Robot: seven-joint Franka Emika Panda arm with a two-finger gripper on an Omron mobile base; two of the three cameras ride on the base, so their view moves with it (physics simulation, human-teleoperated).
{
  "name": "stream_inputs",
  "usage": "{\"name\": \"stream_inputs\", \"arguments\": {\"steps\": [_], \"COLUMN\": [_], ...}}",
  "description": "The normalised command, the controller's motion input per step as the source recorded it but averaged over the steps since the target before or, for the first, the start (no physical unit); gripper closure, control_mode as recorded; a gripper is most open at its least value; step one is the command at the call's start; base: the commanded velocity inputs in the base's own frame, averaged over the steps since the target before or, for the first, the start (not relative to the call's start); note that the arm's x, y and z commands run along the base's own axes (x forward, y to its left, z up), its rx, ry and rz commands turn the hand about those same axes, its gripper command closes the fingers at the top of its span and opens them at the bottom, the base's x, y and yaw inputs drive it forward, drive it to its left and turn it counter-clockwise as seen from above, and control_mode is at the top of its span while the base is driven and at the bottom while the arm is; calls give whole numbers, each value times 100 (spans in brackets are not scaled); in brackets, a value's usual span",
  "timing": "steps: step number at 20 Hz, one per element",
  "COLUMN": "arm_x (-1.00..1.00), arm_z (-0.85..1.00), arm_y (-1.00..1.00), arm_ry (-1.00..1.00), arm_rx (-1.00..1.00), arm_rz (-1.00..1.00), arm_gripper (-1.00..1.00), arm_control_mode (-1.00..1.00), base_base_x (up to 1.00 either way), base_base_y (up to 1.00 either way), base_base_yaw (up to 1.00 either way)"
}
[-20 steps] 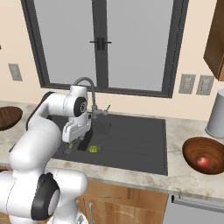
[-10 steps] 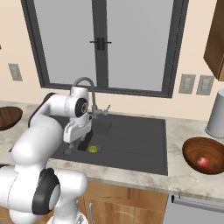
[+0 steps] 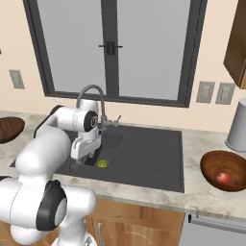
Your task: Pick the broccolis from the sink and place them in one bowl. Place the peach in the other bowl. Then turn off the sink faucet.
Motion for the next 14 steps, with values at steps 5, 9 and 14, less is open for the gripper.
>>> {"name": "stream_inputs", "arguments": {"steps": [5,9,14], "arm_x": [4,13,18], "arm_z": [-9,-2,0], "arm_y": [0,0,0], "arm_ry": [1,2,3], "arm_rx": [0,0,0], "arm_rz": [0,0,0], "arm_gripper": [-100,-100,-100], "arm_control_mode": [-100,-100,-100], "base_base_x": [0,0,0], "base_base_y": [0,0,0], "base_base_yaw": [0,0,0]}}
